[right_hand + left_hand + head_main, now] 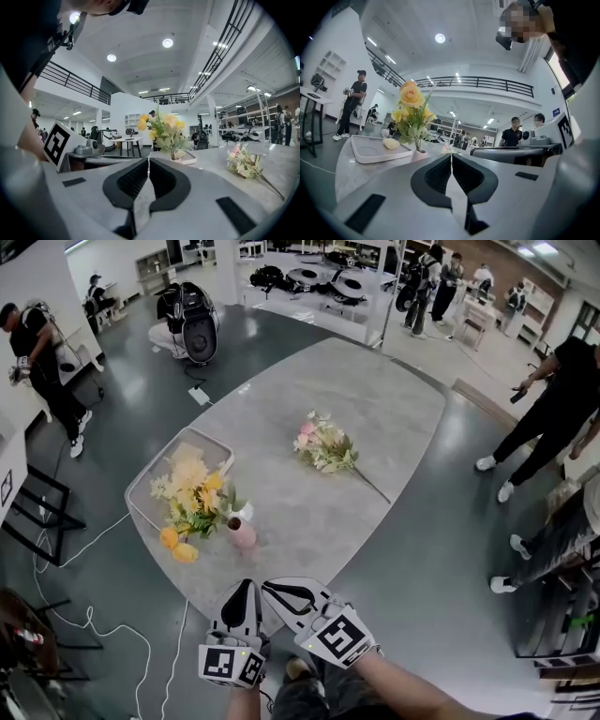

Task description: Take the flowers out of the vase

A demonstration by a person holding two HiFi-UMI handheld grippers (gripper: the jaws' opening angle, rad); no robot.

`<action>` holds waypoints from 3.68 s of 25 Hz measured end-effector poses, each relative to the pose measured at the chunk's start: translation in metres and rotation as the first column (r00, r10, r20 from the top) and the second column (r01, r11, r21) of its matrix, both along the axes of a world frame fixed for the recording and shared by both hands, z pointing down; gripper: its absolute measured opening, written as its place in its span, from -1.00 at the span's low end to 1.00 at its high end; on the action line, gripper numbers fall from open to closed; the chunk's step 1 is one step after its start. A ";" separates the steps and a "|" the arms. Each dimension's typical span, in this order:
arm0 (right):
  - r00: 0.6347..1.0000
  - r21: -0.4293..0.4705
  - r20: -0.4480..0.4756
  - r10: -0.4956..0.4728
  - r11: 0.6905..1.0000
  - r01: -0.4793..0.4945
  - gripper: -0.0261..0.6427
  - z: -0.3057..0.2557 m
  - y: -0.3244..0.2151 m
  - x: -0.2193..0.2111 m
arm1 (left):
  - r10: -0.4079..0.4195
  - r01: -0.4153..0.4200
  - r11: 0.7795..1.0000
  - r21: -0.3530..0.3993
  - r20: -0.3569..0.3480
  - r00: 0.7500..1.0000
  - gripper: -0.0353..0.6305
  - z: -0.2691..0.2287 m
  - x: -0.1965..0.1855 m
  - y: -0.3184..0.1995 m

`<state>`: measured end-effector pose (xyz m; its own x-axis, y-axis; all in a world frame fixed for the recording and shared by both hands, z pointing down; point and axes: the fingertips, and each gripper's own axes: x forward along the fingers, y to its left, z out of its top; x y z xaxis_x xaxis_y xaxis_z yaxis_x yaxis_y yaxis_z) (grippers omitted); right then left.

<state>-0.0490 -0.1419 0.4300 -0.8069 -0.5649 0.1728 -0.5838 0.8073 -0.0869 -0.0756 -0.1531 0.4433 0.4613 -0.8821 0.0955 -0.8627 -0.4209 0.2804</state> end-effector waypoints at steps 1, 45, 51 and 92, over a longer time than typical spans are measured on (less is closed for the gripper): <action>1.000 -0.002 0.004 -0.002 1.000 0.002 -0.85 0.002 -0.003 -0.001 | -0.004 0.004 1.000 0.001 0.003 1.000 -0.83 0.003 -0.002 -0.002; 0.995 0.075 0.072 -0.067 0.995 0.062 -0.84 0.015 -0.090 -0.046 | -0.170 0.169 0.985 0.032 0.033 0.985 -0.83 0.041 -0.042 -0.062; 0.995 0.075 0.073 -0.062 0.996 0.057 -0.84 0.014 -0.100 -0.050 | -0.172 0.171 0.985 0.031 0.032 0.985 -0.83 0.042 -0.043 -0.064; 0.994 0.168 -0.100 -0.039 0.984 0.056 -0.47 0.020 -0.135 -0.081 | -0.201 0.200 0.980 0.015 0.033 0.979 -0.83 0.051 -0.056 -0.072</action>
<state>-0.1295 -0.2765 0.4502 -0.8179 -0.5542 0.1548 -0.5435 0.8324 0.1087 -0.1320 -0.2252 0.4944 0.2716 -0.9574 0.0980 -0.9390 -0.2412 0.2451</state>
